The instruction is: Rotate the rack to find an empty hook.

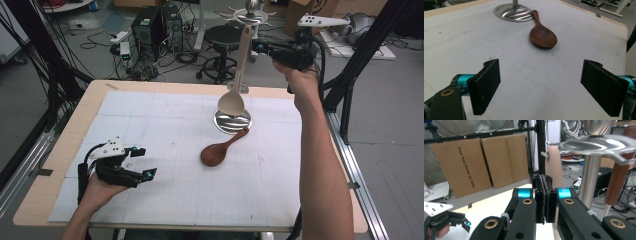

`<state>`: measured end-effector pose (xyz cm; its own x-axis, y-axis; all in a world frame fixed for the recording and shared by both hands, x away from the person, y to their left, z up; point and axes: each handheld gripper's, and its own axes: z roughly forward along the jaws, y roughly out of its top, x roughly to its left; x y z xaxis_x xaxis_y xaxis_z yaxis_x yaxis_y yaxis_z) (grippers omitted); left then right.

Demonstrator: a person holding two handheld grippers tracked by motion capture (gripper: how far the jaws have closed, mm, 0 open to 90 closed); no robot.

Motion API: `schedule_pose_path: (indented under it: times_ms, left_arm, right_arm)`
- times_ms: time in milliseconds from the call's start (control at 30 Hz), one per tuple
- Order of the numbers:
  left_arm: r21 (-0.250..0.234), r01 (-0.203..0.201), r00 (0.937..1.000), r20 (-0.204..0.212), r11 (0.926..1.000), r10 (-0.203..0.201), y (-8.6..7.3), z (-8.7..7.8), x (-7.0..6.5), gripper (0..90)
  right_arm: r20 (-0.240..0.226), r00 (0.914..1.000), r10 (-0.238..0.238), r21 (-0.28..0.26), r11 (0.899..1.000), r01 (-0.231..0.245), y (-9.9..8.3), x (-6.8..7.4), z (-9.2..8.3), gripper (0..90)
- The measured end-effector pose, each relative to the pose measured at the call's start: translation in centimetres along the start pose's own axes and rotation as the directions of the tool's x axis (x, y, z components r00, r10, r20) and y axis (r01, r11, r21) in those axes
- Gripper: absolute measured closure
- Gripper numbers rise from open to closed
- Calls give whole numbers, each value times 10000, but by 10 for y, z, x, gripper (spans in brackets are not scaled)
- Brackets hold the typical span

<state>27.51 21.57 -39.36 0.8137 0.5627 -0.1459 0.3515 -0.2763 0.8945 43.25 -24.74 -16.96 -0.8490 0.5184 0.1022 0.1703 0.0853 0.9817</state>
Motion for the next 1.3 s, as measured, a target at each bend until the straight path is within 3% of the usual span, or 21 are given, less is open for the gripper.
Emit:
schedule_pose_path:
  times_ms: [467,1300]
  left_arm:
    - [18,37,10000,-52,10000,-37,0,0,-1,167]
    - [22,7,10000,-83,10000,-7,0,0,0,167]
  right_arm:
    - [528,9984,-214,-73,9997,218,19,4,6,900]
    - [1081,9932,-428,-13,9991,432,21,15,27,900]
